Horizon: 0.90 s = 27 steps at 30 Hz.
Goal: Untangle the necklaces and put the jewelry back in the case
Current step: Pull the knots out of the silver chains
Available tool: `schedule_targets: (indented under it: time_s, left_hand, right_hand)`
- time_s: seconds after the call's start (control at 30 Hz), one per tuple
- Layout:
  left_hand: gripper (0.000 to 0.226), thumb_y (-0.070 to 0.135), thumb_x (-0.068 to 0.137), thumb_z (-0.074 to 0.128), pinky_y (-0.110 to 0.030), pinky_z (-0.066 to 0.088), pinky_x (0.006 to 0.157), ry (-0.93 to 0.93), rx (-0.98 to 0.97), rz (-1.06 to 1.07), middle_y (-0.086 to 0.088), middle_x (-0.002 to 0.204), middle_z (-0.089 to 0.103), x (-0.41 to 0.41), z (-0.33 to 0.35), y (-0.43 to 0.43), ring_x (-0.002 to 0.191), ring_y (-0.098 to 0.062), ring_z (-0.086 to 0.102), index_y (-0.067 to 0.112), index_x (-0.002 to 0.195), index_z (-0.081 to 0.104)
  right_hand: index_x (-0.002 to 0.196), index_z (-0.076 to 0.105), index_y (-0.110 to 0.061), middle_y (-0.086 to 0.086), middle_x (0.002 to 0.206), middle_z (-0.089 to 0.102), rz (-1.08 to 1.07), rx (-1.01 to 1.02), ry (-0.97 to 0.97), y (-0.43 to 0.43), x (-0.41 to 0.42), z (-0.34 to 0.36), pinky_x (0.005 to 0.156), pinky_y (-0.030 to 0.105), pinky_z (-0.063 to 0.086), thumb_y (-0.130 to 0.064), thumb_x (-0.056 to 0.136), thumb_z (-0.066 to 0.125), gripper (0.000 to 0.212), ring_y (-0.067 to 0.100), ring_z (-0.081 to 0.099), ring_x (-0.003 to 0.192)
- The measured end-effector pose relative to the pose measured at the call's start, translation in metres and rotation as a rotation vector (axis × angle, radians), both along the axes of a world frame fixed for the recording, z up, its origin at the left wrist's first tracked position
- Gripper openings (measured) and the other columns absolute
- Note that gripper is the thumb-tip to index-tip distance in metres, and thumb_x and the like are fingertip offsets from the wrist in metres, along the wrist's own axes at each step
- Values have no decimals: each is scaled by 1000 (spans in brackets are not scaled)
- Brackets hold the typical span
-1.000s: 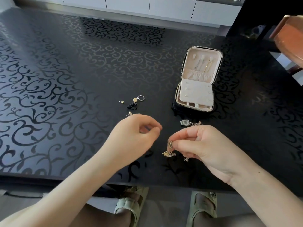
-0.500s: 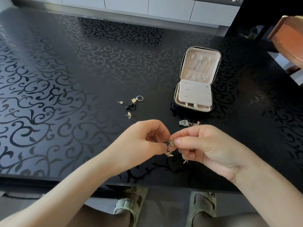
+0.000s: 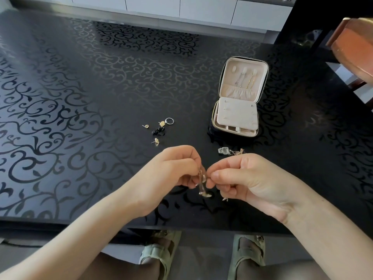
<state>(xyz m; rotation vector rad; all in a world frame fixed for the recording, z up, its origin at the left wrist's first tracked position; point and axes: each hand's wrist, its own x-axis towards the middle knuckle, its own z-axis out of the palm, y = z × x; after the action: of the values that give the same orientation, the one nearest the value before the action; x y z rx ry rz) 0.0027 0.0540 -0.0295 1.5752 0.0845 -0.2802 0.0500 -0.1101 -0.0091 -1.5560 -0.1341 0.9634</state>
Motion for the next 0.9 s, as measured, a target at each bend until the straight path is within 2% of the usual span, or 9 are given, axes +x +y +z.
schedule_targets:
  time_s: [0.1, 0.23, 0.37, 0.5, 0.57, 0.67, 0.8, 0.9]
  left_hand:
    - [14, 12, 66, 51, -21, 38, 52, 49, -14, -6, -12, 68, 62, 0, 0, -2, 60, -16, 48, 21, 56, 56]
    - [6, 14, 67, 55, -24, 36, 60, 49, -3, 2, -9, 69, 56, -2, 2, 1, 65, -15, 47, 14, 66, 61]
    - [5, 5, 75, 61, -20, 40, 59, 74, -62, 51, -12, 71, 59, -2, 6, 5, 64, -14, 51, 6, 70, 61]
    - [19, -5, 87, 51, -20, 43, 59, 150, -146, 88, -10, 73, 66, -1, 6, 8, 62, -15, 55, 3, 72, 59]
    - [17, -3, 88, 51, -17, 44, 53, 181, -177, 94, -10, 73, 67, -1, 7, 8, 61, -14, 57, 3, 74, 59]
    - [17, 0, 88, 54, -16, 43, 51, 198, -159, 108, -7, 72, 68, -2, 5, 6, 62, -13, 59, 4, 73, 62]
    - [19, 4, 86, 58, -18, 45, 56, 190, -97, 111, -7, 74, 70, -4, 4, 3, 68, -13, 59, 8, 70, 66]
    - [16, 6, 87, 58, -20, 44, 59, 188, -70, 123, -9, 82, 74, -4, 6, 4, 75, -15, 66, 8, 74, 67]
  right_hand:
    - [73, 71, -4, 9, 67, 67, 0, 8, -7, 1, 0, 0, 49, 16, 38, 4, 82, 58, 18, 7, 44, 52]
    - [77, 70, -4, 8, 68, 67, -17, -22, -47, -1, 0, 0, 51, 17, 39, 2, 82, 58, 15, 7, 45, 53]
    - [77, 72, -17, -1, 67, 65, -33, -147, -270, -4, 0, 0, 59, 21, 37, -6, 81, 62, 15, 8, 47, 61]
    - [80, 72, -27, 3, 79, 67, 13, -208, -469, -7, -2, -2, 70, 29, 47, -22, 77, 68, 7, 11, 56, 72]
    - [79, 72, -29, -6, 80, 69, 36, -226, -532, -6, -5, -4, 75, 28, 49, -29, 75, 71, 4, 5, 61, 74]
    - [76, 70, -31, -17, 82, 68, 37, -302, -647, -1, -9, -10, 76, 24, 50, -47, 67, 73, 18, 0, 62, 81]
    - [76, 68, -29, -18, 78, 67, -17, -340, -798, 5, -16, -17, 71, 21, 50, -47, 69, 73, 21, 1, 61, 78]
    - [79, 73, -29, -19, 76, 68, -34, -325, -874, 4, -18, -18, 70, 18, 48, -42, 75, 68, 15, -2, 62, 77]
